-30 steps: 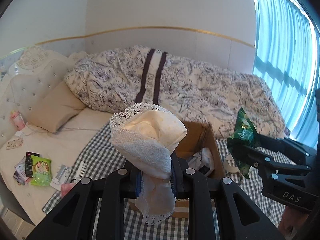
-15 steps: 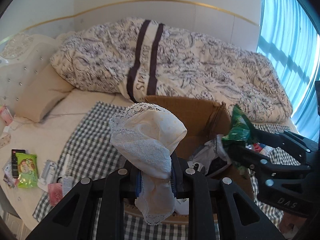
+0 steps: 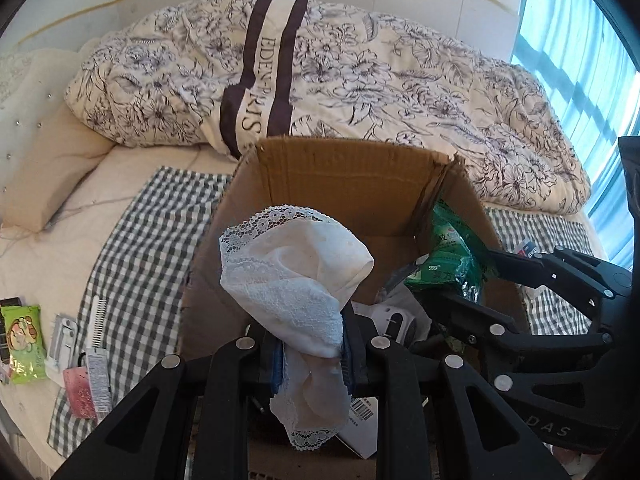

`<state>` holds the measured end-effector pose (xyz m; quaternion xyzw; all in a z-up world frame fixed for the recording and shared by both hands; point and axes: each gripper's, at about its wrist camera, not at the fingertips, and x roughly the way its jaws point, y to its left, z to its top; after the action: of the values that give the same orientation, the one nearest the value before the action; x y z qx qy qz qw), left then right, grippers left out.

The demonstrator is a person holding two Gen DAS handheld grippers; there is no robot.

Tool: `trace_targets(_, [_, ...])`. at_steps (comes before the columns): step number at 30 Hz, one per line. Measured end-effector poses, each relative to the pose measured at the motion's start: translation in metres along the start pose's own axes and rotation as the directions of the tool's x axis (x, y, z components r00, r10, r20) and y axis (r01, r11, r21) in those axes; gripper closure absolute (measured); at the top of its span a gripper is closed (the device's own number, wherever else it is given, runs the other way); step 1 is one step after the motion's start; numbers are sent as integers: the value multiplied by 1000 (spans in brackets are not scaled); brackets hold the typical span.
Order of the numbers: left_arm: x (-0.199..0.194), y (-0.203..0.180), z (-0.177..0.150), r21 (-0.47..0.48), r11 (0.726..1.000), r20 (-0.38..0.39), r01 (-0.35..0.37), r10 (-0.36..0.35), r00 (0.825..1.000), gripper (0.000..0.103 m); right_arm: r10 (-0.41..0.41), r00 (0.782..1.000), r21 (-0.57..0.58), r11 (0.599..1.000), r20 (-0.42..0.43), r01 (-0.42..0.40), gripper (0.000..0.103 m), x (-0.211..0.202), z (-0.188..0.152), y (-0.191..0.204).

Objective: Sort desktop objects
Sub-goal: 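Open the right gripper to drop the packet in while the left releases the lace cloth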

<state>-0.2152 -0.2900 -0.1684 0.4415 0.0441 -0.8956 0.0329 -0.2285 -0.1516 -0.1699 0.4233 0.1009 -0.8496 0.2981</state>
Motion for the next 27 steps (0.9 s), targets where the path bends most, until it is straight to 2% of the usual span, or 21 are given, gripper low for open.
trace_targets(5, [8,3,-2,-4,1000,-17,-3,3,1000,81,-3,1000,-9,1000,-8,3,45,6,0,3])
trace_targets(10, [6,4,-1,-10,1000,-14,-13,13,1000,75,-22,1000,-13,1000,12,22,42,5,1,7])
trace_targets(15, [-9,6,5,-28,999,25,-26,27,999,71,-11,999,-12,1000,46,11,38,-5,0,9])
trace_targets(19, [-20,8,9,-35,999,45,-34,36,998,66,-23,998,0,1000,62,23,27,-13,1,8])
trace_targets(22, [-32,7,11,-38,999,66,-36,38,997,62,-21,996,-1,1000,85,22,27,-25,1,10])
trace_targets(27, [-58,3,13,-36,998,110,-47,50,993,62,-20,992,-7,1000,128,21,27,-48,2,16])
